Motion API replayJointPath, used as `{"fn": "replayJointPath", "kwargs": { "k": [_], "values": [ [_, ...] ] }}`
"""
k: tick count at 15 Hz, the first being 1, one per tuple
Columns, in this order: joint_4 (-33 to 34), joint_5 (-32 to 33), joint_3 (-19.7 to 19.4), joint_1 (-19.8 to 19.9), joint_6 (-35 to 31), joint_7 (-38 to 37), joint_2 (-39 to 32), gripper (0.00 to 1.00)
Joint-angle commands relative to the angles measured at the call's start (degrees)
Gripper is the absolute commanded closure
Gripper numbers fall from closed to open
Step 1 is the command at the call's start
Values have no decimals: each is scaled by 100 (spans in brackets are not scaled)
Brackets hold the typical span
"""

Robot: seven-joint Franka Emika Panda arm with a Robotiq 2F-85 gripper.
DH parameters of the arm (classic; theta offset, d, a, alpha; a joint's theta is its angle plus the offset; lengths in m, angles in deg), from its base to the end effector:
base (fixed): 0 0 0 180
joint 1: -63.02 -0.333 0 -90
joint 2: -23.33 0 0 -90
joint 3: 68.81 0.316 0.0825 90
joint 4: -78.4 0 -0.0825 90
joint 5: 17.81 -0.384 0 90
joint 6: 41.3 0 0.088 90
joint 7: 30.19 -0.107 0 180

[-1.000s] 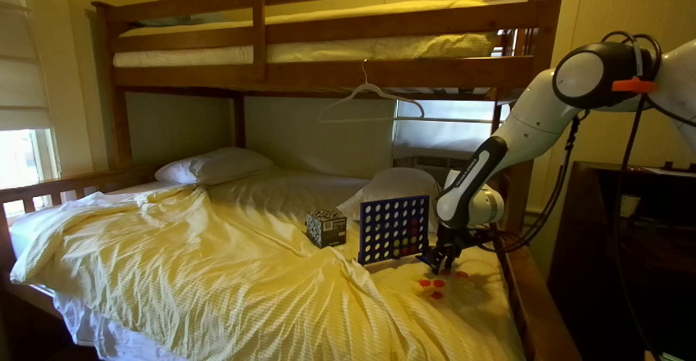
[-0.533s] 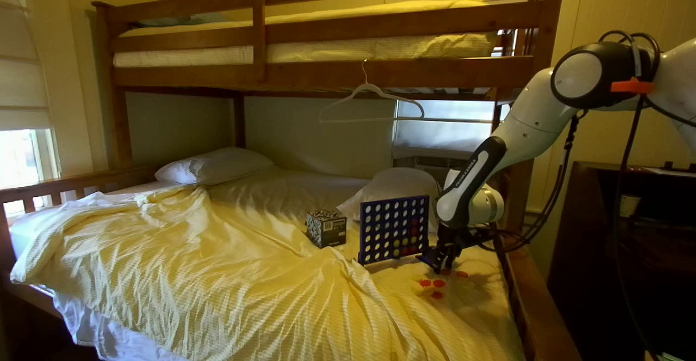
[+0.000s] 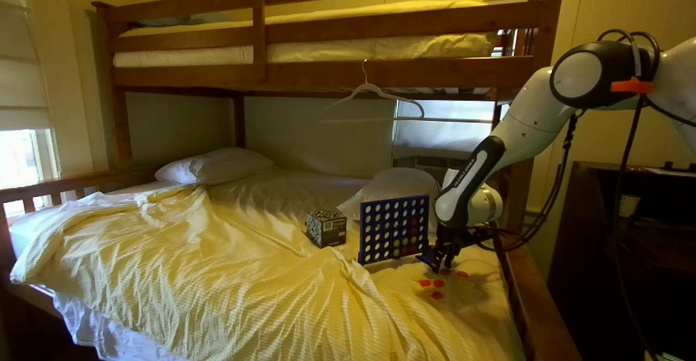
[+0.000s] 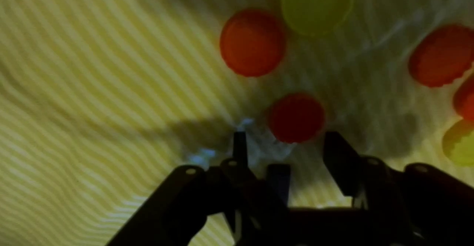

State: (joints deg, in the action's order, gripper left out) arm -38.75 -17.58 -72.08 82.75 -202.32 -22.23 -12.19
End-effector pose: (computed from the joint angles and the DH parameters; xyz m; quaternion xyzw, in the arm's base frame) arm 0.5553 -0.2353 0.1465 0.9897 -0.1222 0.0661 0.0359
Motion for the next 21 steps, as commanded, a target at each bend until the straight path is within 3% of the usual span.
{"fn": "replayJointPath", "kwargs": {
  "k": [1,10,13,14,15,19,20,21],
  "values": [
    [-152,-73,-83,-116,98,11,191,43],
    [-283,-70,-130,-164,149,-15,301,39],
    [-333,-60,-146,-193,124,-37,341,43],
    [-332,-52,-163,-214,107,-57,340,50],
    [-334,-51,-168,-223,105,-62,345,67],
    [-350,-30,-220,-292,105,-92,345,93],
    [-348,-29,-229,-305,113,-99,340,98],
    [-345,-25,-240,-318,117,-102,334,90]
  ]
}}
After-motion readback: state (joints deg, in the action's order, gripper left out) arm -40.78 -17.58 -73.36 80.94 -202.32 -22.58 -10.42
